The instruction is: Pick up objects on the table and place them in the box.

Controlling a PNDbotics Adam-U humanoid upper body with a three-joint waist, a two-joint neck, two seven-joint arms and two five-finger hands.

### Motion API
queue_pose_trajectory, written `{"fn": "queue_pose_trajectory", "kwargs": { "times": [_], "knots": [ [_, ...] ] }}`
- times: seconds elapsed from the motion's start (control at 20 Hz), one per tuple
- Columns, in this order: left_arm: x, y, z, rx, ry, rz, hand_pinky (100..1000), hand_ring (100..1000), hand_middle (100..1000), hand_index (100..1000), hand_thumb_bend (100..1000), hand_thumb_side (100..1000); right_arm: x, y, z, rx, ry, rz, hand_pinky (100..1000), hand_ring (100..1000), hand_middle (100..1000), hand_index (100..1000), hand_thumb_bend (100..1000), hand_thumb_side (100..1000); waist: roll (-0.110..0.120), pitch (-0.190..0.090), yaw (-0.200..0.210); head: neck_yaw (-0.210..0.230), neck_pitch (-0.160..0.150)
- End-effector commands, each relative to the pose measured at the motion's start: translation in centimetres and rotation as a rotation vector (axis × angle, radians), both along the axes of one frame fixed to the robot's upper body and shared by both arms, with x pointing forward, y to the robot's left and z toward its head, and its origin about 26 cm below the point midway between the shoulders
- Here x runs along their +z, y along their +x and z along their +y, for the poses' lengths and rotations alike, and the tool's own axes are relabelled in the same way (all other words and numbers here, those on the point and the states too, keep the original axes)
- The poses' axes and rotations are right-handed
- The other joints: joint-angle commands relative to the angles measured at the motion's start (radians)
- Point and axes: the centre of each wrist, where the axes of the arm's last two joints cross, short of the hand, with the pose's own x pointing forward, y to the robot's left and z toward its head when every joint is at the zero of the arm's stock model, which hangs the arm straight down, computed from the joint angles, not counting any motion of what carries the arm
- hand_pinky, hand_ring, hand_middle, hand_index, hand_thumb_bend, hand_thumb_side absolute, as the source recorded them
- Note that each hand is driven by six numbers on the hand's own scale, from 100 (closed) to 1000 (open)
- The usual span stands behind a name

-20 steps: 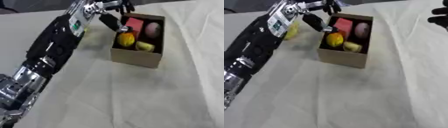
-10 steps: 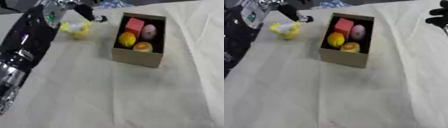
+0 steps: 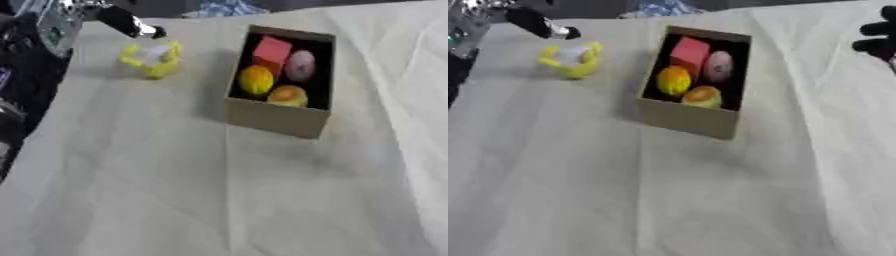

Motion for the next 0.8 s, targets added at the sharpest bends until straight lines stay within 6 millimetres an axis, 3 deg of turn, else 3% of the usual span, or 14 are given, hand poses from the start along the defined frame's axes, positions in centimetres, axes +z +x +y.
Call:
{"fn": "queue_pose_trajectory", "kwargs": {
  "times": [0.05,0.8],
  "knots": [
    [1.5,-0.3,1.4,0.020,-0.013,-0.014,815,748,751,868,570,455,1.1,-0.3,-0.3,-0.010,-0.028,-0.036,900,760,748,890,100,711,-0.006,-0.014,-0.002,0.006,-0.016],
    [0.1,0.0,2.7,0.055,0.039,0.109,829,771,772,874,581,412,1.2,-0.3,-0.3,-0.016,-0.028,-0.037,900,758,747,889,100,717,-0.004,0.003,-0.003,0.011,-0.024]
  ]
}}
